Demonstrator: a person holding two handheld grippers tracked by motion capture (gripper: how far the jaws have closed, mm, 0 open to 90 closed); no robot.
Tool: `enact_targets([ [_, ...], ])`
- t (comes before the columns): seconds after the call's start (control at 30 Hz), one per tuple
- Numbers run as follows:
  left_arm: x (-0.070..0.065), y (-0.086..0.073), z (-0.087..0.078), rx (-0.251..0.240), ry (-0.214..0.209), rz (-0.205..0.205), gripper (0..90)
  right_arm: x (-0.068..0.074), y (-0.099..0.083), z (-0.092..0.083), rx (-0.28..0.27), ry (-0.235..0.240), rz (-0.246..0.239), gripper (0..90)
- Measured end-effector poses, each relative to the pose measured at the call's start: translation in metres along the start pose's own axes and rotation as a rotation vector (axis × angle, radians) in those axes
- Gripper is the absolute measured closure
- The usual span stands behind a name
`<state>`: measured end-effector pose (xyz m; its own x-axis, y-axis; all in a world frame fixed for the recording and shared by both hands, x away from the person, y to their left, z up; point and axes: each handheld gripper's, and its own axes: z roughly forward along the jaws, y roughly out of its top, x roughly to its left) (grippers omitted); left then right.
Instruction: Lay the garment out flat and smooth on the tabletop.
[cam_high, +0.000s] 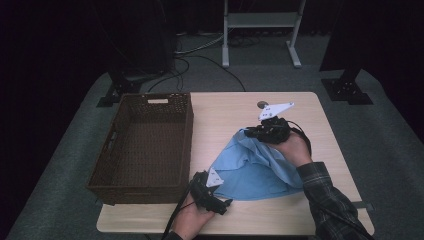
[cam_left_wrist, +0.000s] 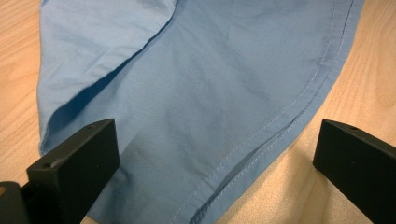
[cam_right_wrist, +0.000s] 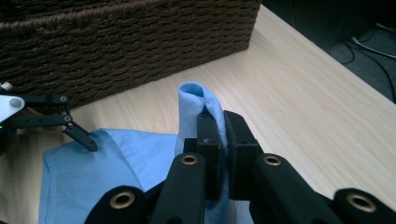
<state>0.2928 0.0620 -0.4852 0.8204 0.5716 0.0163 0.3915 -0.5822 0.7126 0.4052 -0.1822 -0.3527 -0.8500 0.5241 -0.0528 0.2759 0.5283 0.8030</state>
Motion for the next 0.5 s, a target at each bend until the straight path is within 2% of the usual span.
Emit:
enact_targets([
  [0.5, 0.0, 0.0, 0.0, 0.0, -0.001, -0.001, 0.0, -0.02, 0.01, -0.007, -0.009, -0.038, 0.019, 86.6],
])
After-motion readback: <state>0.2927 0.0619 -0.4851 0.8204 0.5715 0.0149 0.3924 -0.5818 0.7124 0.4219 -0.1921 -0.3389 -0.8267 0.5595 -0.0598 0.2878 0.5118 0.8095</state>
